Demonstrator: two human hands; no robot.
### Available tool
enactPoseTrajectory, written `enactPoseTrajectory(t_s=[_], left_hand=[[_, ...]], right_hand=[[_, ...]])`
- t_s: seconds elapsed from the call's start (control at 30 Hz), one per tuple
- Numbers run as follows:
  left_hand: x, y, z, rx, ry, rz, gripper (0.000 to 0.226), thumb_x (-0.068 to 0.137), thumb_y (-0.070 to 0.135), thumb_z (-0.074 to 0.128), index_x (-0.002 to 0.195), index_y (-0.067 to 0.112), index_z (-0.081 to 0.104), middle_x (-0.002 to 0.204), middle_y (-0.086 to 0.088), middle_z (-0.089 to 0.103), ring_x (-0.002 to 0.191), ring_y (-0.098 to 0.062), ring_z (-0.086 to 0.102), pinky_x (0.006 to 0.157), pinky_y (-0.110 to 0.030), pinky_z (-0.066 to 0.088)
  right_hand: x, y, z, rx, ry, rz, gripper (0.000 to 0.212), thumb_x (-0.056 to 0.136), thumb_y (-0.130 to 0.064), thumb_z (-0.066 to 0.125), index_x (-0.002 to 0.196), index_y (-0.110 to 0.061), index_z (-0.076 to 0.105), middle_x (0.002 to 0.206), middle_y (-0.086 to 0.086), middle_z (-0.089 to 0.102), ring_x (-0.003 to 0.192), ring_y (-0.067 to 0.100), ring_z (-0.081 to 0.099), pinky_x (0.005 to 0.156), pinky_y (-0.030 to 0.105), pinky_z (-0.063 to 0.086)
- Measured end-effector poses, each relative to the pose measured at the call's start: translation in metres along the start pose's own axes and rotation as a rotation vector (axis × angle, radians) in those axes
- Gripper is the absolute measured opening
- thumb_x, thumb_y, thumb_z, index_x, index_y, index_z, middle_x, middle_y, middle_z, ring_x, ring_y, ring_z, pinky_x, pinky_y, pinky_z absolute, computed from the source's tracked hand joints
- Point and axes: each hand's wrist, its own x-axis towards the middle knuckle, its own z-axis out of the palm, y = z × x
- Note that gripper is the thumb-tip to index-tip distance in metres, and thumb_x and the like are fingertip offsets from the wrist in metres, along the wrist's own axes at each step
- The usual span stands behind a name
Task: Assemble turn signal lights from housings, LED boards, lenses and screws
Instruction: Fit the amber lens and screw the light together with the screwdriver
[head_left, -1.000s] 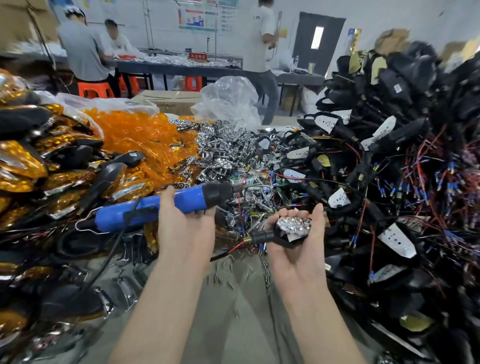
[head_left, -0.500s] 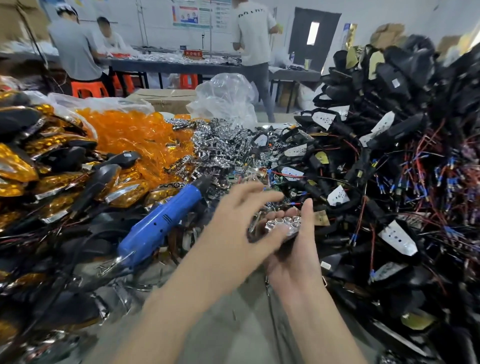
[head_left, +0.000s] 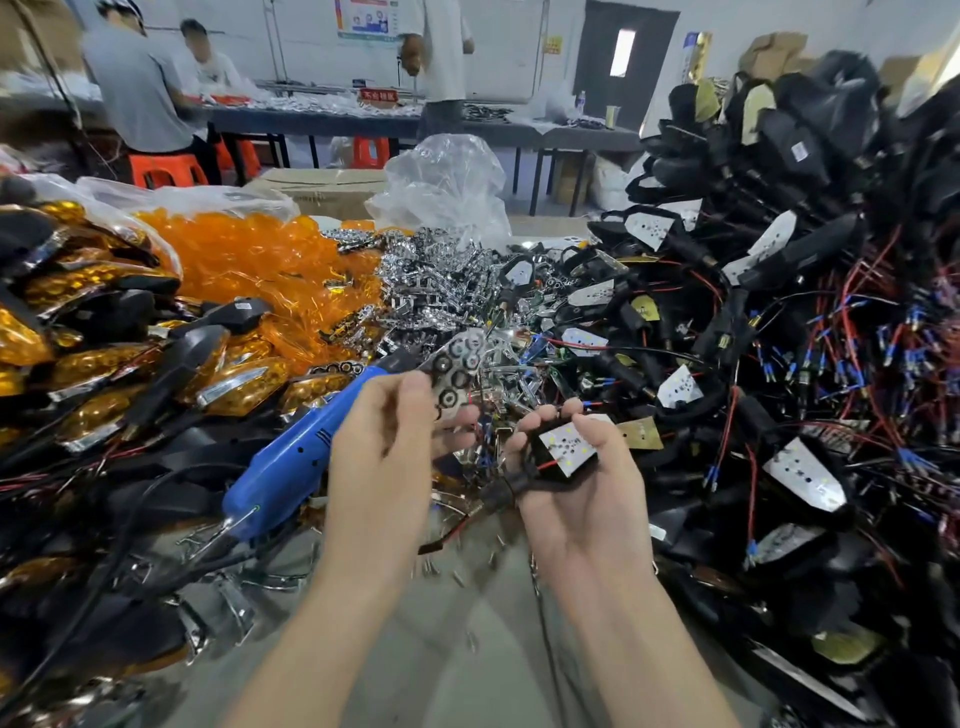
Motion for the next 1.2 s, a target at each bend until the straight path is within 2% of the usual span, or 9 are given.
enactPoseTrajectory(t_s=[0.17, 0.33, 0.4, 0.47, 0.57, 0.63, 0.73, 0.9, 1.2], left_hand=[[-0.002, -0.001, -0.006, -0.19, 0.067, -0.202, 0.014, 0.1, 0.01, 0.051, 0.086, 0.012, 0.051, 0.082, -0.005, 0.058, 0.074, -0.023, 0.074, 0.059, -0.027, 0.053], [-0.001, 0.007, -0.005, -0.363, -0.045, -0.363, 0.017, 0.092, -0.006, 0.047, 0.089, 0.01, 0.051, 0.096, -0.008, 0.075, 0.072, -0.017, 0.058, 0.064, -0.03, 0.042], [-0.005, 0.005, -0.007, -0.193, -0.075, -0.288, 0.018, 0.091, -0.003, 0.047, 0.095, 0.012, 0.055, 0.086, 0.003, 0.068, 0.073, -0.016, 0.051, 0.068, -0.03, 0.04], [-0.014, 0.001, -0.007, 0.235, -0.161, -0.047, 0.029, 0.09, 0.016, 0.047, 0.112, 0.03, 0.058, 0.082, 0.017, 0.061, 0.071, -0.007, 0.052, 0.07, -0.023, 0.043], [-0.027, -0.003, -0.001, 0.664, -0.354, 0.34, 0.041, 0.087, 0.02, 0.043, 0.123, 0.037, 0.053, 0.102, 0.023, 0.058, 0.093, 0.006, 0.057, 0.079, -0.014, 0.043], [-0.034, -0.007, 0.005, 0.729, -0.395, 0.403, 0.04, 0.085, 0.024, 0.041, 0.122, 0.036, 0.05, 0.113, 0.02, 0.054, 0.105, -0.001, 0.057, 0.084, -0.024, 0.046], [-0.035, -0.014, 0.01, 0.781, -0.315, 0.409, 0.024, 0.09, 0.043, 0.046, 0.113, 0.039, 0.05, 0.109, 0.019, 0.052, 0.098, -0.007, 0.06, 0.076, -0.036, 0.051], [-0.034, -0.021, 0.013, 0.979, -0.269, 0.511, 0.028, 0.091, 0.052, 0.048, 0.116, 0.041, 0.055, 0.094, 0.011, 0.048, 0.075, -0.01, 0.058, 0.053, -0.023, 0.043], [-0.032, -0.023, 0.011, 1.015, -0.28, 0.535, 0.032, 0.091, 0.048, 0.05, 0.12, 0.039, 0.062, 0.089, 0.009, 0.048, 0.07, -0.011, 0.053, 0.051, -0.019, 0.036]], right_hand=[[-0.002, 0.001, -0.004, -0.033, -0.069, 0.019, 0.01, 0.078, -0.01, 0.059, 0.085, -0.014, 0.064, 0.082, 0.006, 0.063, 0.071, 0.021, 0.065, 0.065, 0.032, 0.058], [-0.001, -0.001, -0.004, -0.107, -0.077, 0.004, 0.017, 0.079, -0.013, 0.061, 0.072, -0.021, 0.073, 0.081, 0.003, 0.064, 0.073, 0.02, 0.067, 0.068, 0.033, 0.057], [-0.001, -0.003, -0.004, -0.119, -0.074, 0.003, 0.019, 0.081, -0.014, 0.059, 0.071, -0.022, 0.073, 0.081, 0.001, 0.063, 0.074, 0.019, 0.067, 0.07, 0.033, 0.056], [-0.002, -0.004, -0.004, -0.115, -0.068, 0.015, 0.018, 0.081, -0.014, 0.06, 0.072, -0.022, 0.074, 0.082, 0.0, 0.064, 0.075, 0.019, 0.067, 0.071, 0.033, 0.057], [-0.003, -0.005, -0.001, -0.05, -0.058, 0.066, 0.013, 0.077, -0.013, 0.064, 0.073, -0.021, 0.074, 0.081, 0.0, 0.065, 0.074, 0.019, 0.069, 0.071, 0.03, 0.06], [-0.005, -0.006, 0.0, -0.011, -0.052, 0.097, 0.012, 0.075, -0.012, 0.065, 0.073, -0.02, 0.074, 0.08, 0.0, 0.065, 0.073, 0.019, 0.069, 0.072, 0.029, 0.06], [-0.007, -0.005, 0.001, -0.047, -0.051, 0.103, 0.014, 0.079, -0.013, 0.063, 0.074, -0.021, 0.073, 0.081, -0.001, 0.065, 0.074, 0.017, 0.068, 0.072, 0.029, 0.06], [-0.008, -0.002, 0.001, -0.108, -0.042, 0.109, 0.017, 0.079, -0.014, 0.062, 0.071, -0.023, 0.074, 0.08, -0.003, 0.065, 0.076, 0.016, 0.068, 0.078, 0.029, 0.058], [-0.009, -0.005, -0.001, -0.067, -0.074, 0.144, 0.017, 0.09, -0.027, 0.061, 0.079, -0.018, 0.07, 0.082, -0.001, 0.061, 0.079, 0.019, 0.064, 0.087, 0.033, 0.051]])
